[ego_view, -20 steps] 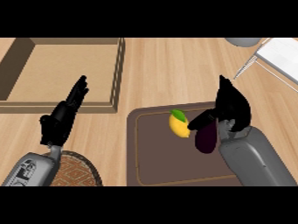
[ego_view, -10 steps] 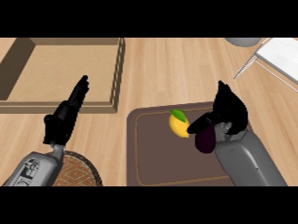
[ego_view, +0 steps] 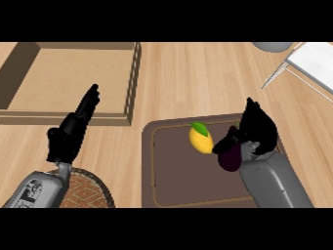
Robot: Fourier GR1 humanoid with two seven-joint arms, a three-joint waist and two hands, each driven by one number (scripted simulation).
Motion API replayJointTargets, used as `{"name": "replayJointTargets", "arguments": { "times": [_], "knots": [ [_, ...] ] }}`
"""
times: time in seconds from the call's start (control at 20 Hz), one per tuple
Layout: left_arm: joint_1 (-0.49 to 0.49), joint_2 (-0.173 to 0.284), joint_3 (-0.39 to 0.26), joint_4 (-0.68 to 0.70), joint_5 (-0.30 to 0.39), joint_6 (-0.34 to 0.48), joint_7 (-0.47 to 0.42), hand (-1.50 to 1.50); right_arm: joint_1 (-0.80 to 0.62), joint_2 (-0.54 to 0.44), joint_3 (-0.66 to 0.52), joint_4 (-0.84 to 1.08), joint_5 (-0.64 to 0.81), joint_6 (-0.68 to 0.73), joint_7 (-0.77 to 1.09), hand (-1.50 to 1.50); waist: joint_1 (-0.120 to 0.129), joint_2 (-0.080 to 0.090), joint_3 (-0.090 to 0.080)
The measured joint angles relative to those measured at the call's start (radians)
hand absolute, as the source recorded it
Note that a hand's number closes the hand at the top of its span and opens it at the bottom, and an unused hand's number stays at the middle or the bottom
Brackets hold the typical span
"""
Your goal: Pick the eggplant from the tray and place it in the tiered shelf
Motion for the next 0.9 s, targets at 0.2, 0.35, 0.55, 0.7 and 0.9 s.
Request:
{"name": "replayJointTargets", "arguments": {
  "times": [0.2,0.35,0.55,0.7,0.9],
  "knots": [
    [0.012,-0.023,-0.005,-0.005,-0.023,0.013,-0.007,0.0,0.011,0.034,-0.006,0.001,0.029,0.003,-0.001,-1.5,0.0,0.0,0.001],
    [0.012,-0.03,0.001,0.003,-0.031,0.005,-0.024,0.0,0.026,0.041,-0.015,0.023,0.033,-0.005,-0.019,-1.5,0.001,-0.001,0.002],
    [0.007,-0.036,0.014,0.009,-0.035,-0.009,-0.022,0.0,0.026,0.049,-0.022,0.037,0.03,-0.005,-0.027,-1.5,0.002,0.0,0.002],
    [0.008,-0.042,0.023,0.013,-0.04,-0.019,-0.031,0.0,0.03,0.054,-0.032,0.073,0.037,-0.009,-0.043,-1.5,0.003,0.0,0.002],
    [0.017,-0.05,0.025,-0.006,-0.057,-0.019,-0.008,0.0,0.05,0.058,-0.01,0.073,0.023,-0.001,-0.046,1.5,0.003,-0.001,0.001]
  ]
}}
